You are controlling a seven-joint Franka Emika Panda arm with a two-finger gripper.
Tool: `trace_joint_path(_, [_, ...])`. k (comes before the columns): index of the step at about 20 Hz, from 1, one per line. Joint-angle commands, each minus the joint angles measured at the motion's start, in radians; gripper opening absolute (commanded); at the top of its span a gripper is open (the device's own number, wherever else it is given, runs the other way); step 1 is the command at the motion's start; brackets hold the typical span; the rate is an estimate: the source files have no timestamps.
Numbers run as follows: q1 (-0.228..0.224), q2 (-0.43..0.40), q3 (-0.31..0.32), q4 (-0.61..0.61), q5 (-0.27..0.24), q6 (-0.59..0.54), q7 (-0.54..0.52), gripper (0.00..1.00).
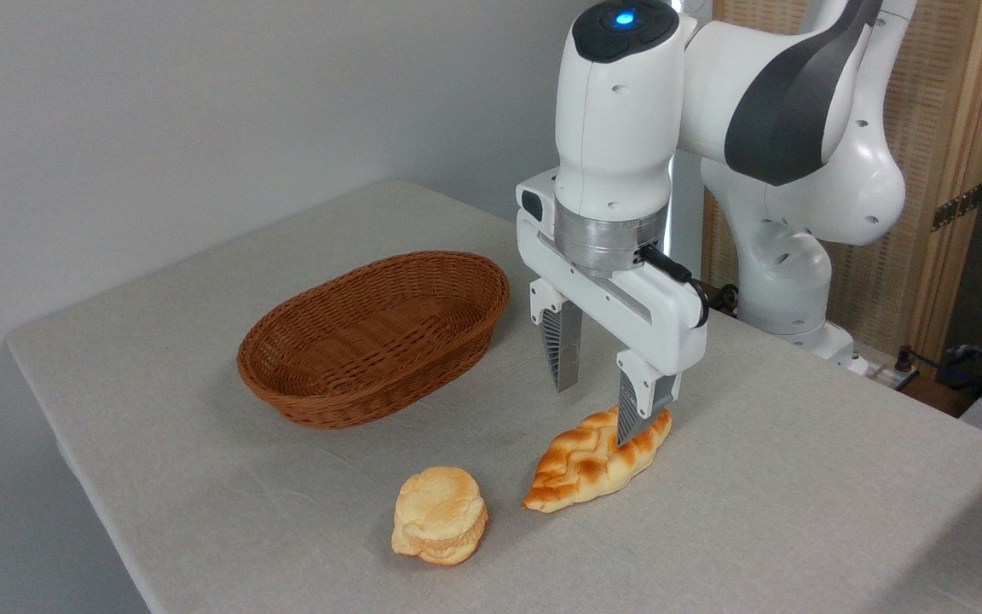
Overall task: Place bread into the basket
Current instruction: 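Lower the open gripper over the braided golden loaf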
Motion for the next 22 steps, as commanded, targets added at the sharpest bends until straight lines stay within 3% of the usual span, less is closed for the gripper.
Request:
trace_joint_path(1, [-0.026, -0.017, 0.011, -0.02, 0.114, 0.049, 0.023, 1.0])
trace_joint_path(16, [-0.047, -0.005, 0.014, -0.053, 0.13, 0.051, 0.029, 1.0])
trace_joint_path(22, [-0.047, -0.003, 0.014, -0.059, 0.13, 0.052, 0.081, 1.0])
